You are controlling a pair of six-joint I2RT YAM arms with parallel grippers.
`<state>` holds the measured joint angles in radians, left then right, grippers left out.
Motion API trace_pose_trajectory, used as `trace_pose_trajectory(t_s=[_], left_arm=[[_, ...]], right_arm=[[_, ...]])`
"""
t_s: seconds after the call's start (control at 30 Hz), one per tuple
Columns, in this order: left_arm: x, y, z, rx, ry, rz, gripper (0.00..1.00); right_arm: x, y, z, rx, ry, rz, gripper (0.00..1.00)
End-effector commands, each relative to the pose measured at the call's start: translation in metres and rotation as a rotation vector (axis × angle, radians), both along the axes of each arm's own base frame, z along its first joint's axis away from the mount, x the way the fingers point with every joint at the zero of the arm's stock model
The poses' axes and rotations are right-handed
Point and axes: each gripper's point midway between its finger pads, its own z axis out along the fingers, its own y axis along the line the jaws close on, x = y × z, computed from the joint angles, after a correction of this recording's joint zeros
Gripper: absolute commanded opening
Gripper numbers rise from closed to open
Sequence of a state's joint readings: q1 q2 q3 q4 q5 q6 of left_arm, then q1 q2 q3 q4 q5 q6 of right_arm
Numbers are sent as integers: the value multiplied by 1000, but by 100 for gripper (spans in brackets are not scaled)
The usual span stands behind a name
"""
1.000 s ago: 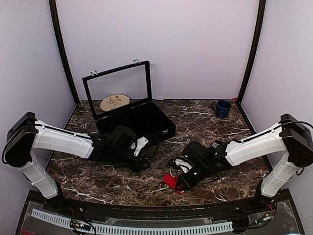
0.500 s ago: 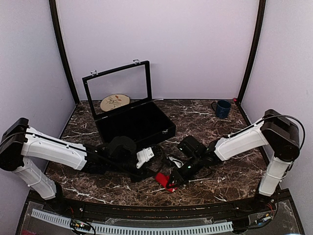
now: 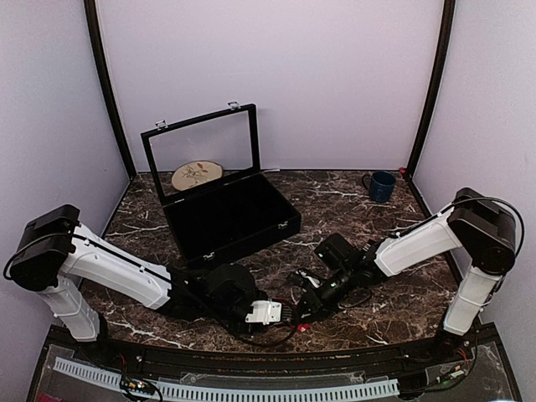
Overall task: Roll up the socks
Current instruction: Pick up the sock from the center of the board.
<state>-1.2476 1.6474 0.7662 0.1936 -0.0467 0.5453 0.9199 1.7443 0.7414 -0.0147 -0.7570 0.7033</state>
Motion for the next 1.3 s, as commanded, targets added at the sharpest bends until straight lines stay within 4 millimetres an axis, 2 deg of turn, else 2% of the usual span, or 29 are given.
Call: trace_pose_trajectory(t_s=[0.0,0.27,0.6,0.9,1.27], left_arm=[[2,-15,7,-2,-158,-88,48],[-4,-26,10,-33,-270,-169,50],[-9,-31,-7,11,-293,-242,50],[0,-40,-13,28,-361,-237,50],[-4,-47,-28,70,-337,-284,47]], right_arm=[[-5,-10,-2,-15,66,-28,0],[-8,-13,-7,-12,96,-30,0],[-9,-10,-4,14,110,-23,0],[-12,-9,-2,38,133,-3,0],[-10,-13,0,67,153,-3,0]])
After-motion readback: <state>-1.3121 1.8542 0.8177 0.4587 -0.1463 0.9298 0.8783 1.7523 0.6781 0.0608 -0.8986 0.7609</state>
